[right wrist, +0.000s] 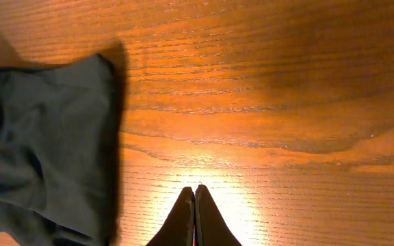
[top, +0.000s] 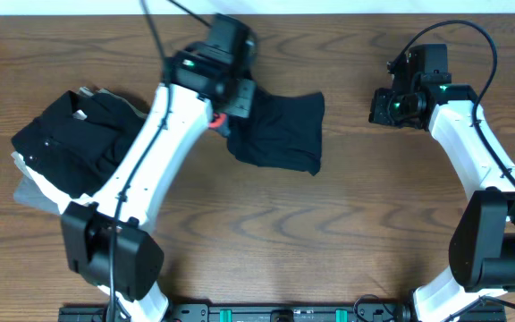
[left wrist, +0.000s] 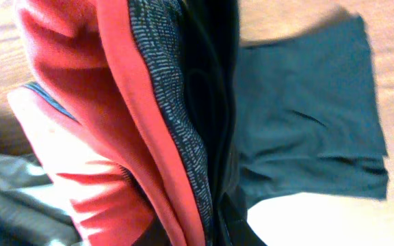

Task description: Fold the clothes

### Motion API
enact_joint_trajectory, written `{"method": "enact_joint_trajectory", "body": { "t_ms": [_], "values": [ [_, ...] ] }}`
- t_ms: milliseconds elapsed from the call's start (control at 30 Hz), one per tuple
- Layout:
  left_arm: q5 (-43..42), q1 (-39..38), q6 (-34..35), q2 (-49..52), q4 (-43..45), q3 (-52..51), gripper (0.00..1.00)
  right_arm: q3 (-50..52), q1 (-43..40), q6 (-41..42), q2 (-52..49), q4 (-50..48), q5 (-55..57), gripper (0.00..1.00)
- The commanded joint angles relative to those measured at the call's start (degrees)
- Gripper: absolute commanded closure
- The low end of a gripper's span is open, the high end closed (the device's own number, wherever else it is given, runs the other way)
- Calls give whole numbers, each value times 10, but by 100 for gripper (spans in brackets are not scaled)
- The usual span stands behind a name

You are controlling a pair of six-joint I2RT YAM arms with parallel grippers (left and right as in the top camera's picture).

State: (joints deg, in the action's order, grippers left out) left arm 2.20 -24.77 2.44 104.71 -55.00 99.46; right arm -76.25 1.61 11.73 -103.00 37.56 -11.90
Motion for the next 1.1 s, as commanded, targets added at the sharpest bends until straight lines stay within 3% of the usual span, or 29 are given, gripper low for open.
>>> {"method": "enact_joint_trajectory", "body": {
  "t_ms": [0,300,467,800,1067],
  "values": [
    [34,-25,-14,32,2,9,87,2,-1,7,5,-1,3,99],
    [35,-95,-18,134,50,9,87,2,0,7,5,-1,3,99],
    [76,-124,-15,137,51,15,87,2,0,13,5,-1,3,99],
    [76,-125,-9,136,35,84,88,3,0,20,-18,-5,3,98],
    [76,-125,-9,136,13,107,88,3,31,-50,-103,-66,-134,99]
  ]
}}
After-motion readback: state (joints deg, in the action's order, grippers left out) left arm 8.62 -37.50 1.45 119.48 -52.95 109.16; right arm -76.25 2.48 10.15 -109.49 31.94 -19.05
